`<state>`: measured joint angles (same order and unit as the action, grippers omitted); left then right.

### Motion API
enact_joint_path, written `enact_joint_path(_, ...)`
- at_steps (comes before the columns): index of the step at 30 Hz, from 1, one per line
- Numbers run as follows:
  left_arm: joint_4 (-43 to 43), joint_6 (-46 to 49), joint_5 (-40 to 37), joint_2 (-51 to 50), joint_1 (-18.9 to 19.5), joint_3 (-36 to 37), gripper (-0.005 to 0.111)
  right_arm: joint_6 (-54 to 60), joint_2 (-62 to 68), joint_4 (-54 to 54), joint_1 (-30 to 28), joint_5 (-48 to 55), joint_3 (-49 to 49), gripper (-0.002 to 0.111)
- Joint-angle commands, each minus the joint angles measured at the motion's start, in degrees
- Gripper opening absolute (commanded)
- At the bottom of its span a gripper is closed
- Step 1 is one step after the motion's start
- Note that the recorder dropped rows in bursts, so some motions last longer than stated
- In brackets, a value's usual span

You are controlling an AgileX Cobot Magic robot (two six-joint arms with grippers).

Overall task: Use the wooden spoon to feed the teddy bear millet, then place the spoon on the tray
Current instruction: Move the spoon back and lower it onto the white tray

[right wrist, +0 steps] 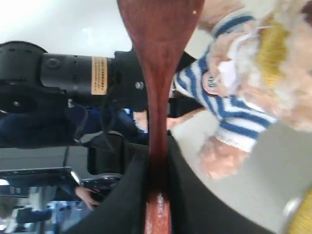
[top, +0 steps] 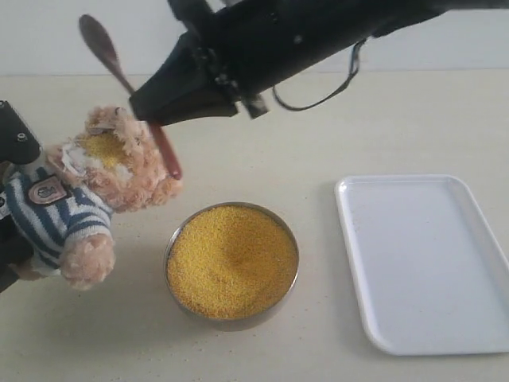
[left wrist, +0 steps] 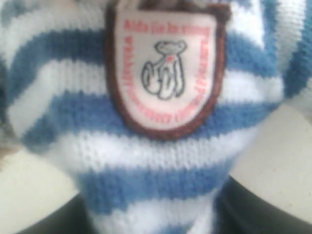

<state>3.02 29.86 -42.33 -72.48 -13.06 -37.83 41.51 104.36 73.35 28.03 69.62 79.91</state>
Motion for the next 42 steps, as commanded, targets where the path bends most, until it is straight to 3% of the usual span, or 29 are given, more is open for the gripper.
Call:
enact_joint_path(1, -0.65, -3.18, 2.06, 0.65, -0.24, -0.1, 0.004, -6.97, -5.13, -21.35, -3.54, 0.34, 0.1, 0.0)
enact_joint_path(5, -0.65, -7.81, 3.03, 0.65, -0.24, -0.1, 0.004, -20.5, -8.95, -48.65, -4.5, 0.34, -1.59, 0.0)
enact_joint_path(10, -0.65, -13.79, 3.68, 0.65, -0.24, -0.1, 0.004, -33.69, -14.26, -61.06, -10.02, -10.43, -11.8, 0.0)
enact_joint_path(15, -0.65, -19.19, 4.6, 0.65, -0.24, -0.21, 0.004, -39.09, -15.89, -64.46, -13.84, -21.68, -25.21, 0.0)
enact_joint_path(24, -0.65, -22.81, 4.83, 0.65, -0.24, -0.21, 0.004, -51.51, -15.79, -70.42, -13.85, -46.91, -43.58, 0.0)
enact_joint_path(42, -0.65, -23.86, 4.35, 0.65, -0.24, -1.49, 0.004, -49.98, -15.66, -71.32, -13.72, -47.19, -44.59, 0.0)
